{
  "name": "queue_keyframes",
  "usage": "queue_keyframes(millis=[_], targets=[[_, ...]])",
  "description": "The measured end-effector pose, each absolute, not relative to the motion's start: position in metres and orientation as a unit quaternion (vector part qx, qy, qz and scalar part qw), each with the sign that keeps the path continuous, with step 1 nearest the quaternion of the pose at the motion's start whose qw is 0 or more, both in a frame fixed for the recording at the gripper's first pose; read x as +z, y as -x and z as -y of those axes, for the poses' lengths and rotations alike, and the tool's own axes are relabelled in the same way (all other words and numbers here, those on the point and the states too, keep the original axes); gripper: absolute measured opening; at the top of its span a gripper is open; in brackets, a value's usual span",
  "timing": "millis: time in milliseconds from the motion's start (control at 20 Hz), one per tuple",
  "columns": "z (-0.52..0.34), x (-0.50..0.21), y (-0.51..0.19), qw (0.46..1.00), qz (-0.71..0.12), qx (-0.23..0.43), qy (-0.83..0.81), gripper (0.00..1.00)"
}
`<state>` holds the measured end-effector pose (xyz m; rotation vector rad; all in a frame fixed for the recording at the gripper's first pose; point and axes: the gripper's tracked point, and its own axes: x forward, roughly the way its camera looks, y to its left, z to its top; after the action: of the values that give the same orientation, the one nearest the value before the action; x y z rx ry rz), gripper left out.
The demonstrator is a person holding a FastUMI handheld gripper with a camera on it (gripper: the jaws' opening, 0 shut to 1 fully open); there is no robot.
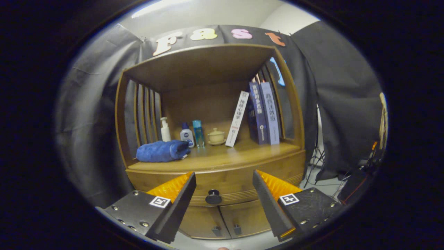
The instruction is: Pull open the drawer, take out the items inside it, and place them on the countertop above the cabinet.
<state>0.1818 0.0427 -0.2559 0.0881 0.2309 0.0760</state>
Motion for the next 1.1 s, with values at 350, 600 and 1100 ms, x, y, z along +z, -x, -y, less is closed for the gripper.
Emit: queue_keyframes(millis=[350, 600, 1100], targets=[[-0.075, -0.341, -0.216, 0.982, -0.173, 0.071, -0.003, 0.90], [-0.077, -0.359, -0.224, 0.984, -0.169, 0.062, 0.002, 0.44], [-0.071, -0.352, -0.187, 0.985, -0.154, 0.074, 0.011, 0.26]])
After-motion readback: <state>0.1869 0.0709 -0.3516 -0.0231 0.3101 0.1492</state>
